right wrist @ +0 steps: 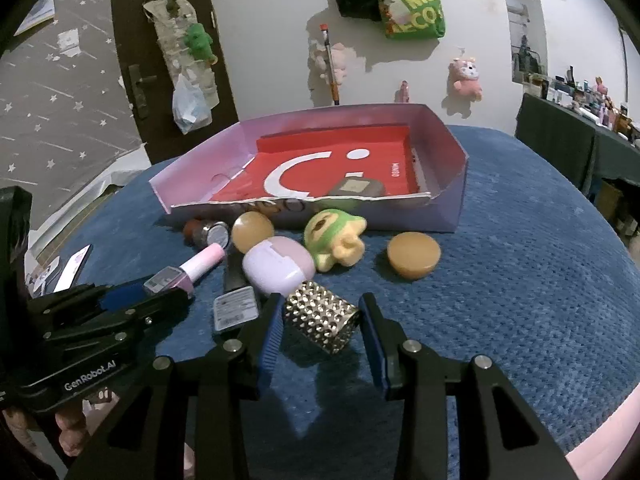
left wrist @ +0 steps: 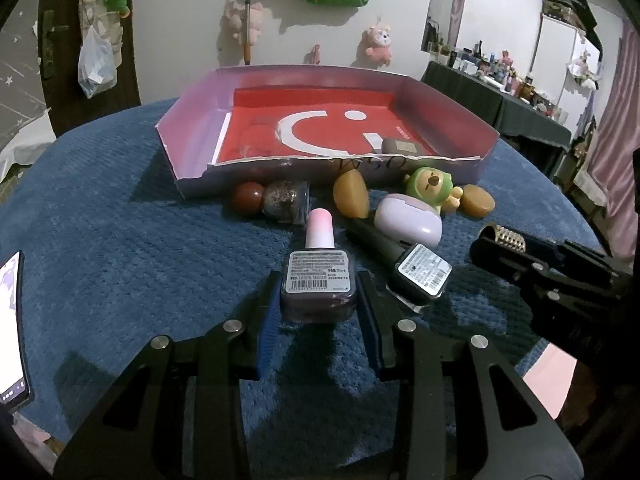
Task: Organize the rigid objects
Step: 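Grasp the pink-capped nail polish with the left tool while the right tool grasps the silver studded cube, then carry the nail polish and the studded cube into the pink box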
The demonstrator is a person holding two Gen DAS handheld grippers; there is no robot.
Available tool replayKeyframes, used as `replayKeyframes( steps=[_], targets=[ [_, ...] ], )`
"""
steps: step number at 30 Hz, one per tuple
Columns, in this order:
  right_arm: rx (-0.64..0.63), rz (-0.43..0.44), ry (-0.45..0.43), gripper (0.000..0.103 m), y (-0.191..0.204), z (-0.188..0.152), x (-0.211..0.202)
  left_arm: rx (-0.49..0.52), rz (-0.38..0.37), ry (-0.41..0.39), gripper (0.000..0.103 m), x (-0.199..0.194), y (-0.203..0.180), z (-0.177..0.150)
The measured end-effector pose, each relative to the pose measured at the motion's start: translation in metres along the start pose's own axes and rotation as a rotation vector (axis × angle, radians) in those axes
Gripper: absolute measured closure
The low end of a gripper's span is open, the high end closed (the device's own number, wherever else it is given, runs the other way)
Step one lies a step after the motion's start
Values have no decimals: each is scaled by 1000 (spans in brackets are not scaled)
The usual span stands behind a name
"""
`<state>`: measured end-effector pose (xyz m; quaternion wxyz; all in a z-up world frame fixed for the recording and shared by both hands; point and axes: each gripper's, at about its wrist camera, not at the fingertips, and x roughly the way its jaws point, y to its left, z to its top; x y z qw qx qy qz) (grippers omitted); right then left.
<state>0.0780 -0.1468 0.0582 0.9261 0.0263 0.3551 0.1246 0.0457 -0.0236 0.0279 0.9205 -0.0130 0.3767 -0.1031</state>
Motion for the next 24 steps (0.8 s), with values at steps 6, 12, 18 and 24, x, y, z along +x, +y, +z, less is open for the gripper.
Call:
replayKeyframes(
  steps=[6, 12, 18, 24],
  targets=[
    [-3, 21, 9, 62, 4, -1, 1, 5, -20, -17, 69, -6, -2, 1],
    [-10, 43, 10, 62, 7, 1, 2, 7, -32, -36, 69, -10, -3, 5],
    [-27, 60, -3, 62, 12, 11, 0, 1, -41, -48, 69, -10, -1, 12],
    [-39, 82, -14, 62, 17, 24, -1, 8, -46, -64, 69, -10, -1, 23]
  ],
)
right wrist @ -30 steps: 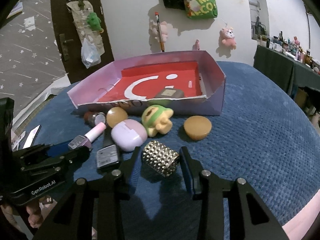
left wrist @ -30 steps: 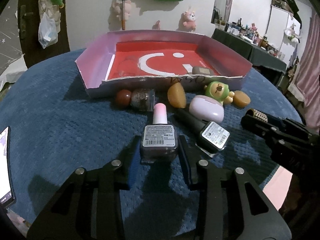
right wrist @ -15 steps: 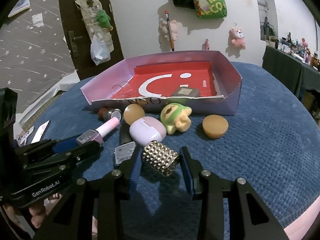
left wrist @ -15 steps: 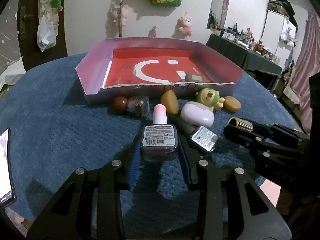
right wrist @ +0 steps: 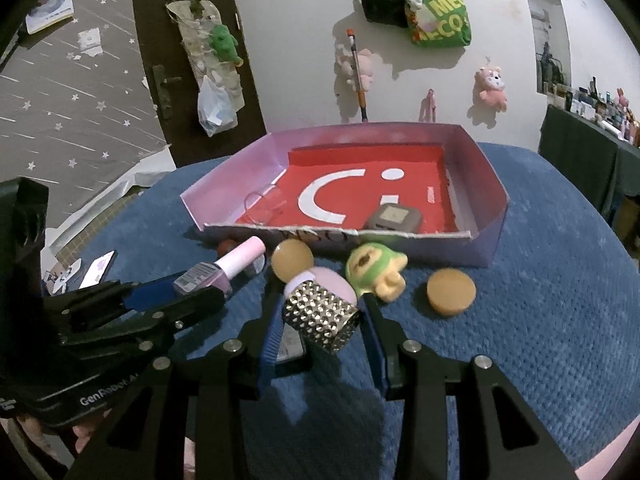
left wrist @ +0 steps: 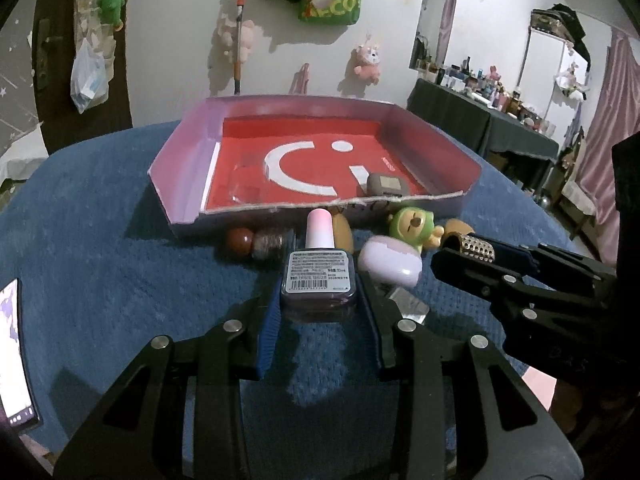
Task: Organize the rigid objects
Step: 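Carry the nail polish and the studded cube into the pink box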
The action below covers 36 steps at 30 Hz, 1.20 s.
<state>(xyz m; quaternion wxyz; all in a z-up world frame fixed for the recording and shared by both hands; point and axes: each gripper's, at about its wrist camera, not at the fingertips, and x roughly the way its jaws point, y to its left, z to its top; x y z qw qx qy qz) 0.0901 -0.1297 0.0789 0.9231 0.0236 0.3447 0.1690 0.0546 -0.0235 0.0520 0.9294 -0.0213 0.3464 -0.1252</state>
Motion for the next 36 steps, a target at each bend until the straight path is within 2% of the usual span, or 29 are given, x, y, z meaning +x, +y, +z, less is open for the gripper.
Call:
replayKeyframes(
  steps=[14, 28, 36],
  targets=[
    [-13, 3, -11, 62, -9, 36, 8, 40, -8, -34, 69, 6, -1, 39],
    [-5, 17, 24, 62, -26, 68, 31, 43, -3, -6, 69, 30, 11, 67],
    [24, 23, 79, 62, -38, 79, 53, 46, -8, 35, 69, 49, 15, 79]
  ],
)
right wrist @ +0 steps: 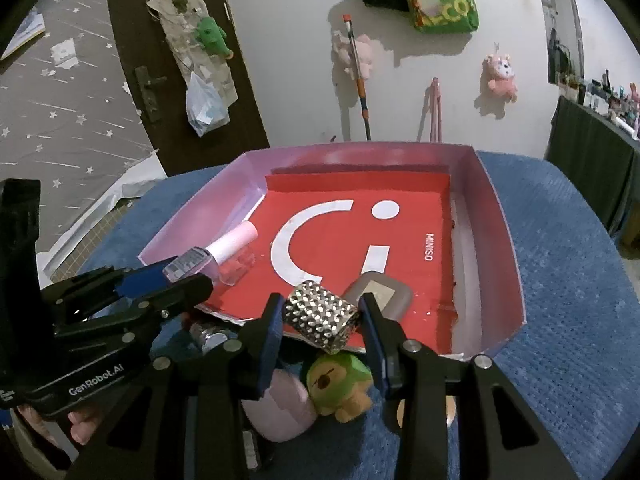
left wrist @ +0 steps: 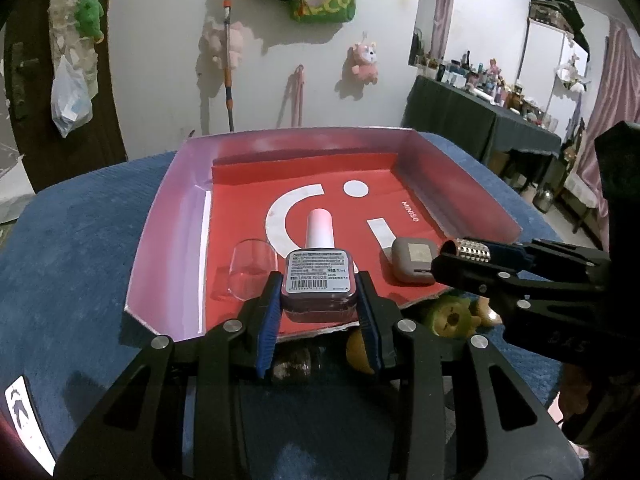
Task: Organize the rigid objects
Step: 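Carry the nail polish and the studded cube into the pink box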
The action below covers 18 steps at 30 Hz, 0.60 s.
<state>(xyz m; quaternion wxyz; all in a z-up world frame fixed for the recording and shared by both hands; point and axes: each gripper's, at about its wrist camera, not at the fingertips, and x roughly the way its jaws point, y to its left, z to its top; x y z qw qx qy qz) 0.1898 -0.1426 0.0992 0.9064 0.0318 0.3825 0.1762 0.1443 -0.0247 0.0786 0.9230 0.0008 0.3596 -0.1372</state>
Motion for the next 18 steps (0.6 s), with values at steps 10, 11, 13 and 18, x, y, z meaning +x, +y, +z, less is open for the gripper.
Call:
replayKeyframes(
  steps=[10, 11, 13, 18],
  targets=[
    [20, 6, 70, 62, -7, 10, 30, -16, -22, 91, 69, 32, 10, 4],
    [26, 17, 81, 62, -7, 11, 34, -21, -22, 98, 69, 35, 11, 4],
    [35, 32, 95, 62, -8, 11, 39, -27, -20, 112, 69, 39, 15, 4],
    [61, 66, 128, 62, -9, 14, 52, -33, -1, 140, 69, 49, 21, 2]
  ],
)
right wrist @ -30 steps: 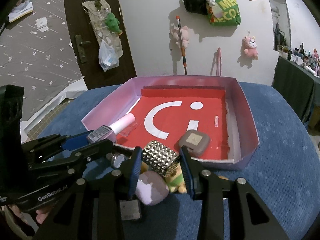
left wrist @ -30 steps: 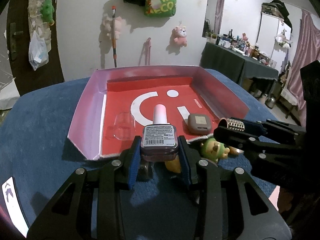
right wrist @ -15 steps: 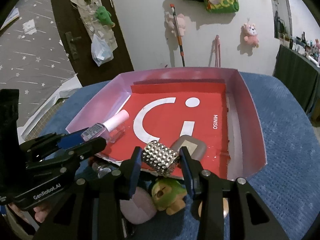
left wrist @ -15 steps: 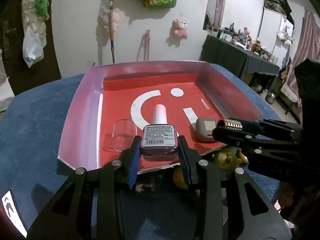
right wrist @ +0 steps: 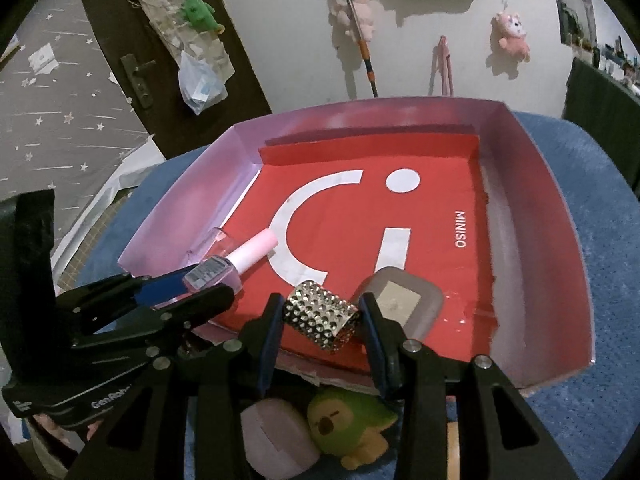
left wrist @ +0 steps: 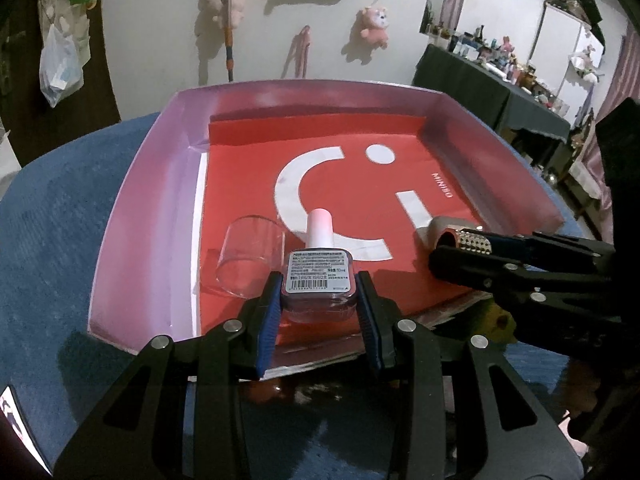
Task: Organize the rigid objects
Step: 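Carry the nail polish and the studded cube into the pink box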
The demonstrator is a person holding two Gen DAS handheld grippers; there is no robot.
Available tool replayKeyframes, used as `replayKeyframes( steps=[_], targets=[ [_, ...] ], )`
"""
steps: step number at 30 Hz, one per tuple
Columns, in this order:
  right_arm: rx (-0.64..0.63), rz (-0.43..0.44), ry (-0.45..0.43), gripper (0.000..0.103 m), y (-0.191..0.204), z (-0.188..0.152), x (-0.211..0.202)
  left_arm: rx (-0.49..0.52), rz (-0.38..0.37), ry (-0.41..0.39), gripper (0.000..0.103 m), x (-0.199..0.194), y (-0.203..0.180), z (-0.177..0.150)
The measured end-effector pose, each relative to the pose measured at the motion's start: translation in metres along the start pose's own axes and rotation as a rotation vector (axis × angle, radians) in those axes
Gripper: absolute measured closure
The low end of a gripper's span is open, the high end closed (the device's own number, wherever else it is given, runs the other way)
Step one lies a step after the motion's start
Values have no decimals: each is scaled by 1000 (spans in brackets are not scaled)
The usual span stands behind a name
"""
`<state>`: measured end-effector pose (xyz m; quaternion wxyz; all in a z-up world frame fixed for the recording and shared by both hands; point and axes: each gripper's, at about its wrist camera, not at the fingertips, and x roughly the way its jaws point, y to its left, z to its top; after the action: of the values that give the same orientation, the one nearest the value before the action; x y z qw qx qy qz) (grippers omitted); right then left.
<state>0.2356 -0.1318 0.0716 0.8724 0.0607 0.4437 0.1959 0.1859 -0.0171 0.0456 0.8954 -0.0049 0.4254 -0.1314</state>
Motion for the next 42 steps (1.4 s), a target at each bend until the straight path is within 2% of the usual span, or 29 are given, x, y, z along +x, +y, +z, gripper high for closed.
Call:
replayKeyframes(
  steps=[7, 11, 15, 22, 27, 32, 38, 42],
  targets=[
    [10, 22, 28, 62, 3, 4, 11, -10, 21, 14, 69, 9, 5, 0],
    [36, 88, 72, 62, 6, 5, 19, -25, 32, 13, 69, 11, 11, 2],
    [28, 73, 118, 62, 9, 4, 31, -25, 55, 12, 69, 13, 13, 3],
    [16, -26, 103, 62, -3, 6, 30, -31, 96, 9, 69, 19, 13, 7],
    [-4, -146, 64, 62, -14, 12, 30, -41, 144, 12, 69, 28, 14, 8],
    [-35, -264, 25, 62, -22, 16, 30, -55, 160, 17, 69, 33, 18, 10],
    [-84, -326, 10, 62, -17, 17, 36, -55, 170, 14, 69, 34, 17, 8],
    [-92, -329, 14, 62, -15, 16, 39, -55, 170, 14, 69, 35, 17, 8]
  ],
)
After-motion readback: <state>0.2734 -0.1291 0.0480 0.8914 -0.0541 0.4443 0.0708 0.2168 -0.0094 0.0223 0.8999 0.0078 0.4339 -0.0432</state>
